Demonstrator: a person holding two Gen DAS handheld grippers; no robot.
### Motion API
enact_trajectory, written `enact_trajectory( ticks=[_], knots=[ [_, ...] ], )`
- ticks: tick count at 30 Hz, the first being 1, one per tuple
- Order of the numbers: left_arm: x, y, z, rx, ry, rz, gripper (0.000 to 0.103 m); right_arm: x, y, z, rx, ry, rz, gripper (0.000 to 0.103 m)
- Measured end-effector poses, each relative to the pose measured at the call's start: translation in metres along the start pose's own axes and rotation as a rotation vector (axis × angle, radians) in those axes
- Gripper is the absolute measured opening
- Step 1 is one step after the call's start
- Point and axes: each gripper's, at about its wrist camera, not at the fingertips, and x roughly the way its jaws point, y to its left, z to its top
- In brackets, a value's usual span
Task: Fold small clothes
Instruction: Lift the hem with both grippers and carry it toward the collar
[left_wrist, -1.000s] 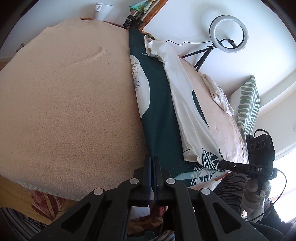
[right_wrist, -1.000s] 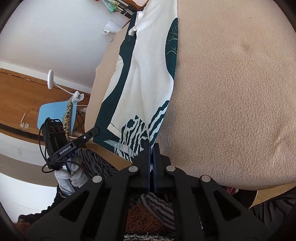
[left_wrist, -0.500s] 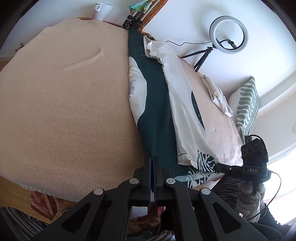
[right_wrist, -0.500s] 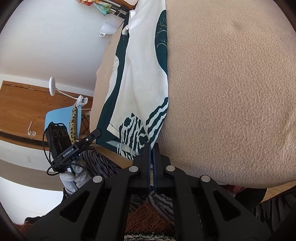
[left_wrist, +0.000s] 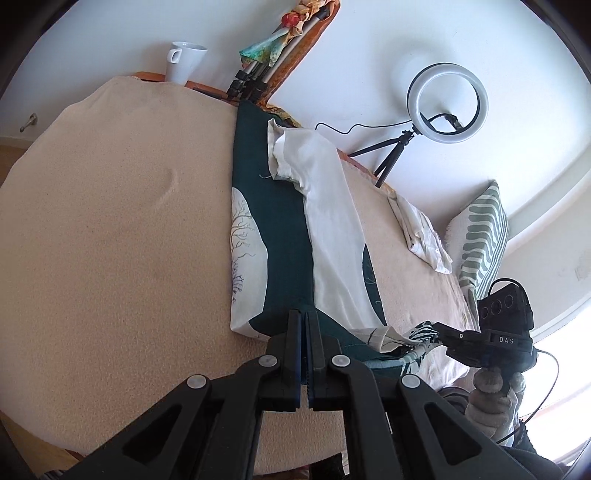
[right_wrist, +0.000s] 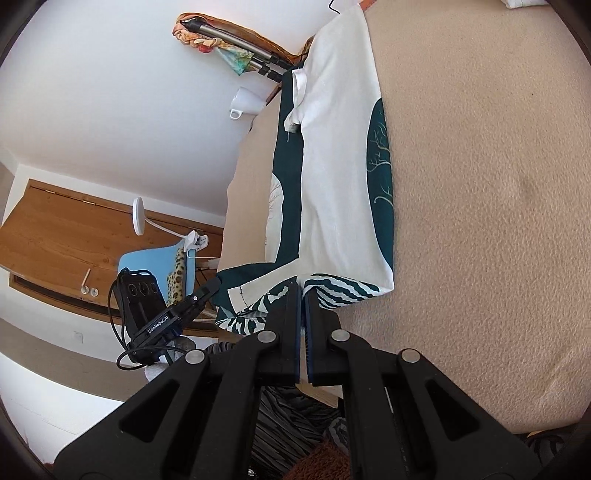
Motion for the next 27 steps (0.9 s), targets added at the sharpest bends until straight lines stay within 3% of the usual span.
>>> enact_trajectory(
  ticks=[17, 27],
  knots=[
    [0.072, 0.012, 0.081, -0.005, -0.026, 0.070, 0.000, 0.035, -0.001, 0.103, -0.004, -0.078, -0.087, 0.003],
    [0.110, 0.034, 0.103, -0.035, -0.004, 0.101, 0.000, 0.059, -0.028, 0.135, 0.056, -0.093, -0.109, 0.003]
  ],
)
